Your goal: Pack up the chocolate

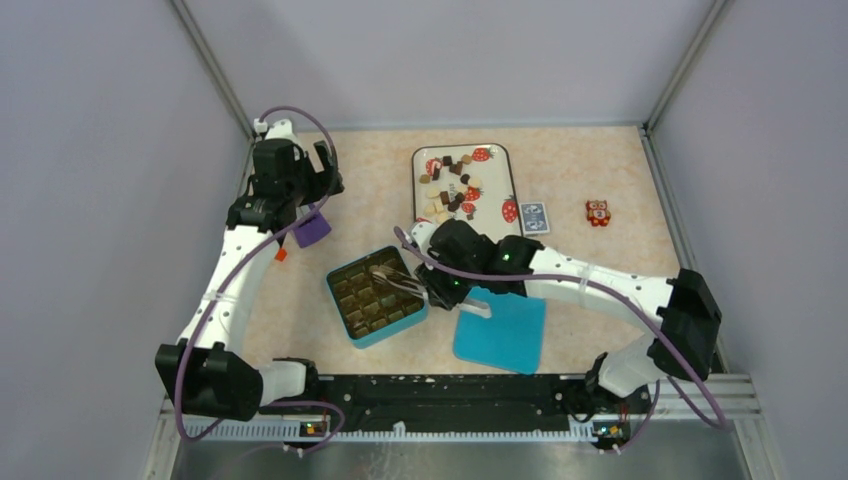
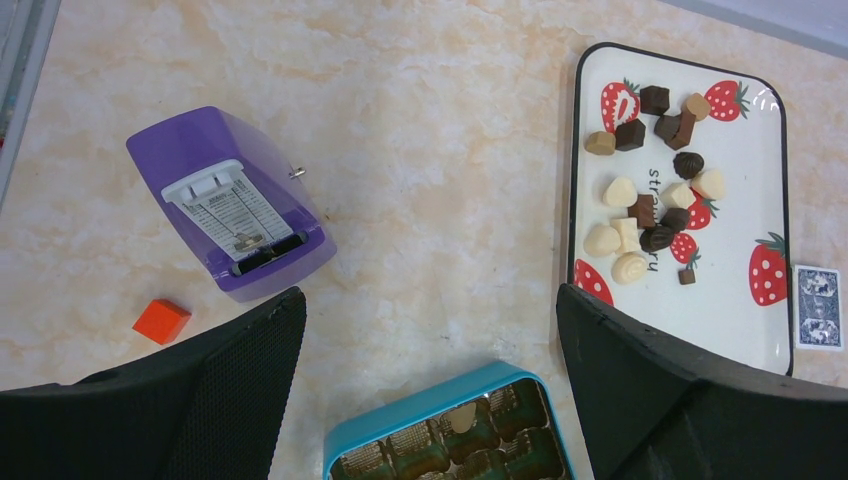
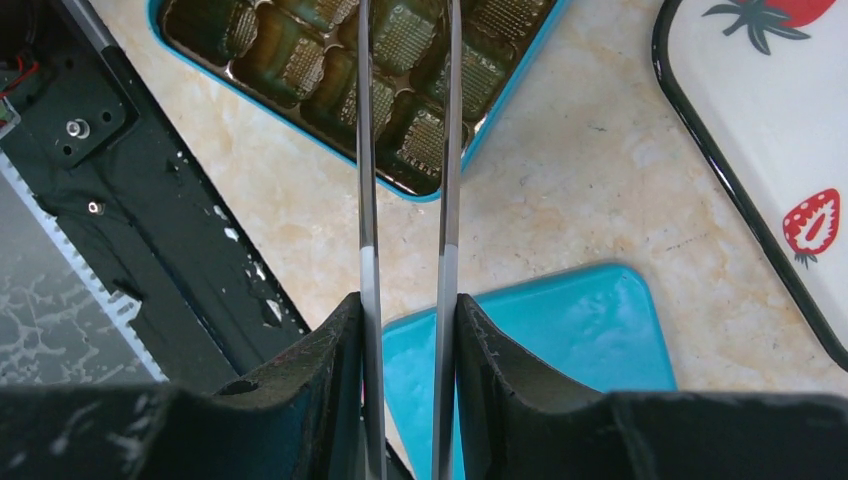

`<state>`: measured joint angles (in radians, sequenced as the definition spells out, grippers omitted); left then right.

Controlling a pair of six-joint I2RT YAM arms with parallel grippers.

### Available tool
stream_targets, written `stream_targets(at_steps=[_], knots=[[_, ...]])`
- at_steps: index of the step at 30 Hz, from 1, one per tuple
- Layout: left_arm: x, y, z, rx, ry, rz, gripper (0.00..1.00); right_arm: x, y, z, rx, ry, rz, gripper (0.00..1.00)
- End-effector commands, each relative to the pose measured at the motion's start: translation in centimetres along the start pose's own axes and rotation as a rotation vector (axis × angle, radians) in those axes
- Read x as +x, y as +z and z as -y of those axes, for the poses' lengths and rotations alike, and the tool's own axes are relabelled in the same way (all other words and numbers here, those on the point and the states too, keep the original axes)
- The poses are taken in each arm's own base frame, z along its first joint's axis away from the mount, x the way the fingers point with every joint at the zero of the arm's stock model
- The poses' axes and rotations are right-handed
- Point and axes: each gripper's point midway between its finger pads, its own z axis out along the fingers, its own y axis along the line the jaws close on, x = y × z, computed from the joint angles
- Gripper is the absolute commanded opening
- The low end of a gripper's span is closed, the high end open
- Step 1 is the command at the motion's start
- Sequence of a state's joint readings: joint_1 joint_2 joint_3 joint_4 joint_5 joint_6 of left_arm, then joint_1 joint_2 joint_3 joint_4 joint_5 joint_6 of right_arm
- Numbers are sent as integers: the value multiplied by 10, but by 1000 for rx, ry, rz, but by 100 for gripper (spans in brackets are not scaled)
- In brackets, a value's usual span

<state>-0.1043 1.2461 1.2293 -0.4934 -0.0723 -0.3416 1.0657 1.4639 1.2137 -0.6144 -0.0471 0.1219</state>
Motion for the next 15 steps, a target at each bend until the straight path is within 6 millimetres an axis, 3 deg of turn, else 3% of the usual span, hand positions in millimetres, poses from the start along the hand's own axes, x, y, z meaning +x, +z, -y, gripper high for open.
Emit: stream_targets(at_steps=[1, 10, 15], knots=[[-26, -14, 4, 11, -5, 77, 99, -21, 1, -13, -44, -43, 61, 13], [-19, -12, 3, 14, -14, 64, 99, -22, 12, -7, -14, -47, 60, 17], [-18, -12, 3, 16, -14, 61, 99, -23, 17, -6, -5, -49, 61, 29]])
